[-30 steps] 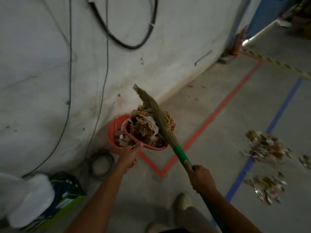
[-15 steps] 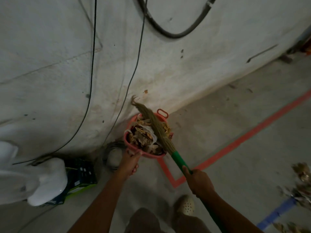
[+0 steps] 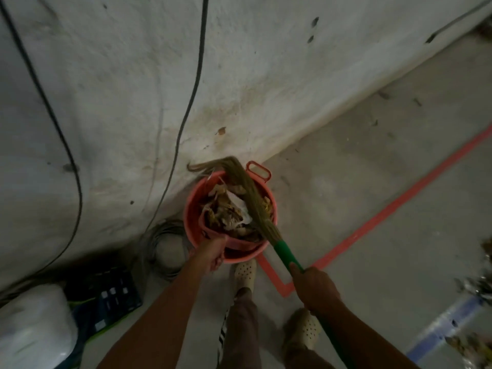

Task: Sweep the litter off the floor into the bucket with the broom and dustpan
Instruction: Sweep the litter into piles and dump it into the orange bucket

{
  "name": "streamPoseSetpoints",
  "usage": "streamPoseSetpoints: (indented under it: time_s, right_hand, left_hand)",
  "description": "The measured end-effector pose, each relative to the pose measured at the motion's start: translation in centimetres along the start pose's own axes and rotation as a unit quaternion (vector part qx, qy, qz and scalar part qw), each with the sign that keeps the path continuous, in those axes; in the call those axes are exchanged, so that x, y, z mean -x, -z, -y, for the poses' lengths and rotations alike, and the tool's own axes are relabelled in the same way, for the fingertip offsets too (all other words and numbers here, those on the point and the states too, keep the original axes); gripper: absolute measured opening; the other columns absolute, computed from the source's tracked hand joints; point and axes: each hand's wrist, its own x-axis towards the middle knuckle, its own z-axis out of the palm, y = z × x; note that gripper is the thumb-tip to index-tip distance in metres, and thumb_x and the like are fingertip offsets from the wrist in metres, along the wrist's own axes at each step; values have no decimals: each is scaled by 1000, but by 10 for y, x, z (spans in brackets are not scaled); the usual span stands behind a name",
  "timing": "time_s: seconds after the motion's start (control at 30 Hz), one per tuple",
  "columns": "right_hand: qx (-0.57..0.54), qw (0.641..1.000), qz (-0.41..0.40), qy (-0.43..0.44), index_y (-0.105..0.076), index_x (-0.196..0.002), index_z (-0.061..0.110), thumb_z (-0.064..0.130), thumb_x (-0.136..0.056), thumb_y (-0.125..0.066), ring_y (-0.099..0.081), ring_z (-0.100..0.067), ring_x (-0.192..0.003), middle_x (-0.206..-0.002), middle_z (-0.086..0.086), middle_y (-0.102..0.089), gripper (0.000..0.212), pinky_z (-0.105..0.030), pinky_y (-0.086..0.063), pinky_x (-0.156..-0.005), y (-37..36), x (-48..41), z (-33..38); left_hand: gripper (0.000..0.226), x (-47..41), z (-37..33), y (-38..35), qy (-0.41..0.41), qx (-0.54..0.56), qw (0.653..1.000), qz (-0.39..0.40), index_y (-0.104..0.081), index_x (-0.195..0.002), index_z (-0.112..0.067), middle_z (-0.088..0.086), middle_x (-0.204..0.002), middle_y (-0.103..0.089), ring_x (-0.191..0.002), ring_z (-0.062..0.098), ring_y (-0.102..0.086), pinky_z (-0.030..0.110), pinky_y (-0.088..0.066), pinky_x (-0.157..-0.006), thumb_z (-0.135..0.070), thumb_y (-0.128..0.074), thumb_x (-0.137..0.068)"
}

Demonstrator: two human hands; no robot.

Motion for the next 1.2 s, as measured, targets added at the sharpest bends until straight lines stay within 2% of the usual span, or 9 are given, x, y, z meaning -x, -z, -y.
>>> streamPoseSetpoints:
  time_s: [0.07,0.13,0.27,0.4,0.5,0.7,0.87,1.0,1.2]
  right_hand:
    - [-2,1000,-3,-22,-61,-84,14,60,-102,-35,-65,-17,-65,-77,-2,-65,56,-34,-61,-72,-10,-21,8]
    - [15,999,-3,-37,-61,-88,14,60,-102,-33,-66,-18,-71,-82,-4,-66,56,-32,-58,-71,-17,-36,13]
    - [50,998,20,-20,-60,-87,19,58,-103,-29,-69,-26,-86,-92,-7,-67,52,-38,-59,-81,-28,-50,20]
    - [21,998,-1,-59,-62,-84,17,66,-99,-36,-60,-15,-63,-79,-2,-65,58,-29,-55,-64,-26,-46,22]
    - [56,996,-29,-61,-63,-86,19,71,-96,-34,-63,-15,-65,-80,-1,-67,61,-29,-55,-62,-11,-27,17]
    - [104,992,-66,-38,-60,-82,17,69,-99,-31,-64,-15,-65,-74,-1,-65,62,-27,-51,-56,31,23,12]
    - [124,989,-81,-11,-59,-80,14,65,-100,-34,-60,-14,-60,-72,-1,-62,61,-25,-48,-52,52,54,13]
    - [128,987,-95,2,-56,-77,17,65,-100,-35,-59,-12,-60,-72,0,-61,57,-24,-45,-50,54,79,2]
    - [106,990,-87,8,-57,-78,18,64,-101,-34,-58,-9,-59,-72,2,-62,56,-22,-47,-51,48,99,-24]
  left_hand:
    - [30,-26,-17,5,15,-34,999,20,-62,-65,-10,-3,-44,-44,-37,10,-32,22,-23,-46,-23,-63,-92]
    - [19,-53,-28,10,2,-48,998,43,-77,-87,-8,1,-48,-57,-37,14,-44,24,-35,-49,-27,-73,-85]
    - [79,-155,-13,16,-9,-45,999,23,-62,-133,-21,12,-106,-76,-92,35,-73,47,-59,-84,-50,-90,-64]
    - [115,-127,-48,9,-20,-7,998,-54,-11,-147,-64,3,-137,-51,-79,28,-71,30,-56,-46,-30,-90,-69]
    - [120,-78,-67,10,-84,-79,987,-110,0,-149,-58,6,-152,-36,-94,29,-66,27,-55,-45,-7,-79,-75]
    - [107,-82,-43,30,-31,-202,971,-125,-41,-143,-27,10,-127,-65,-108,32,-68,45,-59,-89,-68,-68,-48]
    - [57,15,-50,41,17,-218,970,-109,-42,-147,-11,15,-112,-66,-69,21,-65,25,-51,-42,-27,-59,-95]
    - [56,8,-34,49,-18,-237,963,-127,-47,-141,-13,19,-124,-67,-116,33,-66,47,-56,-95,-27,-59,-88]
    - [52,85,-37,35,-91,-215,967,-103,-46,-142,-11,24,-125,-62,-119,43,-62,53,-52,-102,-21,-59,-93]
